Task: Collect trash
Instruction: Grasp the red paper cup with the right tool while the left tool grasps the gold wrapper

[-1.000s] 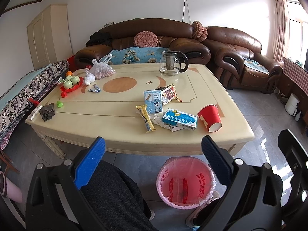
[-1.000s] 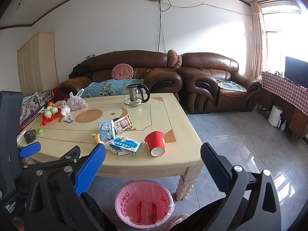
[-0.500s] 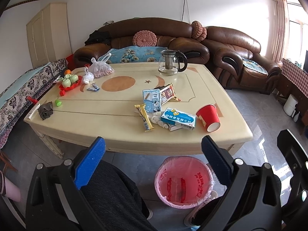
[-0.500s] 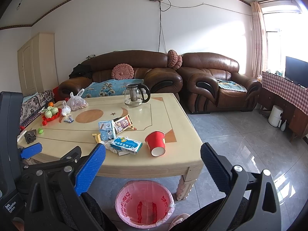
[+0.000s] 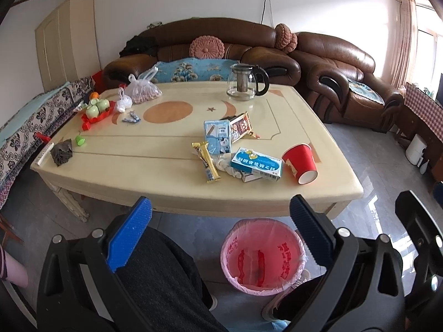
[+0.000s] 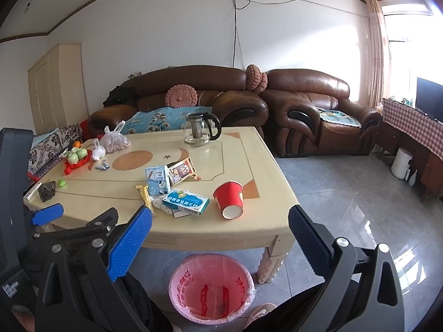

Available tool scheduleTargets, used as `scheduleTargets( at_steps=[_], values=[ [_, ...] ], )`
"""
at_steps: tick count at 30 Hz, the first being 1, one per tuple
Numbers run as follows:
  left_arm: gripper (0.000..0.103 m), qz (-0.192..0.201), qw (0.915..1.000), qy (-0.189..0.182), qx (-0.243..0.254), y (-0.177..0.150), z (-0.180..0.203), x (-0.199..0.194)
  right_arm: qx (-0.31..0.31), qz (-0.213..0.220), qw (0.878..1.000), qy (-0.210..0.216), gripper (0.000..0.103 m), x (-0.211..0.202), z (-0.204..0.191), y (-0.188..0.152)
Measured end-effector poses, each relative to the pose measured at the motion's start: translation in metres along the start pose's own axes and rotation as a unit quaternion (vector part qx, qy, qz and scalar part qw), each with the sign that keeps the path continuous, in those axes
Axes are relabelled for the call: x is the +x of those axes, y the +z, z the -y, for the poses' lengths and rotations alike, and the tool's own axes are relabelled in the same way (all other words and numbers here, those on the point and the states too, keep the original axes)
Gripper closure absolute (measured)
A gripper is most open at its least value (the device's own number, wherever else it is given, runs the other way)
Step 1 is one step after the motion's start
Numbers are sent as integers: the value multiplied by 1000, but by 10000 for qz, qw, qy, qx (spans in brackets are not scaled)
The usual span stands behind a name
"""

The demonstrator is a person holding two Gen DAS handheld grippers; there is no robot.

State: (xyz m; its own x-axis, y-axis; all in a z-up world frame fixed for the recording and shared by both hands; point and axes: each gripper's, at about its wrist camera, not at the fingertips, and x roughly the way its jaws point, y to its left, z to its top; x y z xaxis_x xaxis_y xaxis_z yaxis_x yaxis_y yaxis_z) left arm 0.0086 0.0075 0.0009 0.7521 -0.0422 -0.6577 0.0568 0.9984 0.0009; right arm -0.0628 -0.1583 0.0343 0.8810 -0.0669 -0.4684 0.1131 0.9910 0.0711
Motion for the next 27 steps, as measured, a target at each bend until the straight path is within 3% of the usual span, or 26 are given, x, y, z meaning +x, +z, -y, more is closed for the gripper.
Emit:
scheduleTargets(
  at_steps=[5,8,13,27],
  values=[
    [5,-144,9999,72,-39,1,-10,17,-104,1,9999,110,6,15,5,-3],
    [5,-284,9995,14,-133,2,-21,28,-355,-43,9982,473,6,28,5,-8],
    [5,-426,9987,66,-264,6,-33,48,-334,-408,9960,726,6,60,12,-12],
    [5,-1066,9927,-14,-564,20,-44,108,-454,-734,9958,304,6,127,36,0]
  ],
)
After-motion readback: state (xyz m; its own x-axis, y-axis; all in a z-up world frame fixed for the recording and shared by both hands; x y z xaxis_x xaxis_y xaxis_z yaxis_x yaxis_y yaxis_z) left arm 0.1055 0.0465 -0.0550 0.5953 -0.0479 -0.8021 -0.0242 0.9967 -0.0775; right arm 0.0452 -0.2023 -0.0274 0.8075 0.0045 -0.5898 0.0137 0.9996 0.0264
